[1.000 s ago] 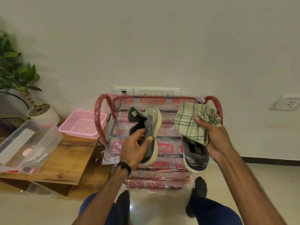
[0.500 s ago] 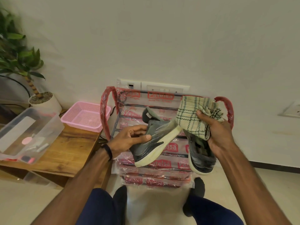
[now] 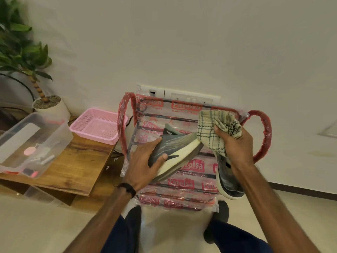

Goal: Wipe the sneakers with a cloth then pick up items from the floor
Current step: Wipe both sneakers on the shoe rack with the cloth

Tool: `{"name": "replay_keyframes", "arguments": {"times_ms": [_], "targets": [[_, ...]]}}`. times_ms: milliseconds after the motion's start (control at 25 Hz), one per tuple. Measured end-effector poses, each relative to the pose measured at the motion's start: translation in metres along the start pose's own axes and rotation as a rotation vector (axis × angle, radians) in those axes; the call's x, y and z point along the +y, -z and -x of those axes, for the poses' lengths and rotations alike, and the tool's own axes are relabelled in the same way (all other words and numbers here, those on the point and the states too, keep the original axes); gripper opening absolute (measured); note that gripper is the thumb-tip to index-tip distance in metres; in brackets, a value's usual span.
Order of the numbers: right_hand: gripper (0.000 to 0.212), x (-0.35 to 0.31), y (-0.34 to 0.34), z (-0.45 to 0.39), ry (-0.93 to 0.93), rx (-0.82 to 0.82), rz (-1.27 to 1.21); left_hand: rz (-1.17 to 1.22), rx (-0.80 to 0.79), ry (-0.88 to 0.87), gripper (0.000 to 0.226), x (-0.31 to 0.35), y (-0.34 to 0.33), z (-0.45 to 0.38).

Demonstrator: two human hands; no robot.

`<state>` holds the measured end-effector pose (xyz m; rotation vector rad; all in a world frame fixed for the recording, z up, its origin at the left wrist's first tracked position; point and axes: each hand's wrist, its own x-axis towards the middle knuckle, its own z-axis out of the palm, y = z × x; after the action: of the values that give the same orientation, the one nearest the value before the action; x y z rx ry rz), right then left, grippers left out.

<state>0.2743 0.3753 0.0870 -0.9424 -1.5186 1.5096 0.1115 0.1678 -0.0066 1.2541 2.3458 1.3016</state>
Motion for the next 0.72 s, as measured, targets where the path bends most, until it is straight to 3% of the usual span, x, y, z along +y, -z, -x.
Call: {"name": "replay_keyframes", "arguments": {"times_ms": [160, 280, 360, 520, 640, 720], "targets": [[0.036, -0.001, -0.008, 0.006, 0.244, -0.005, 0.287, -0.272, -0.001, -0.094, 0.095, -0.008, -0.019, 0.022], [0.033, -0.009, -0.009, 0.008, 0.532, -0.051, 0.496, -0.396, 0.087, -0.18, 0.088, -0.014, -0.027, 0.032], [0.035, -0.001, -0.01, 0.008, 0.679, -0.174, 0.684, -0.332, 0.115, -0.168, 0.079, -0.016, -0.029, 0.035], [0.05, 0.042, -0.019, 0.014, 0.74, -0.461, 1.013, -0.13, 0.133, -0.099, 0.075, -0.015, -0.028, 0.039], [0.054, 0.054, -0.025, 0.028, 0.727, -0.465, 0.989, -0.156, 0.135, -0.174, 0.077, -0.019, -0.025, 0.039], [0.05, 0.061, -0.022, 0.046, 0.803, -0.568, 0.985, -0.177, 0.12, -0.249, 0.077, -0.021, -0.024, 0.04]]}}
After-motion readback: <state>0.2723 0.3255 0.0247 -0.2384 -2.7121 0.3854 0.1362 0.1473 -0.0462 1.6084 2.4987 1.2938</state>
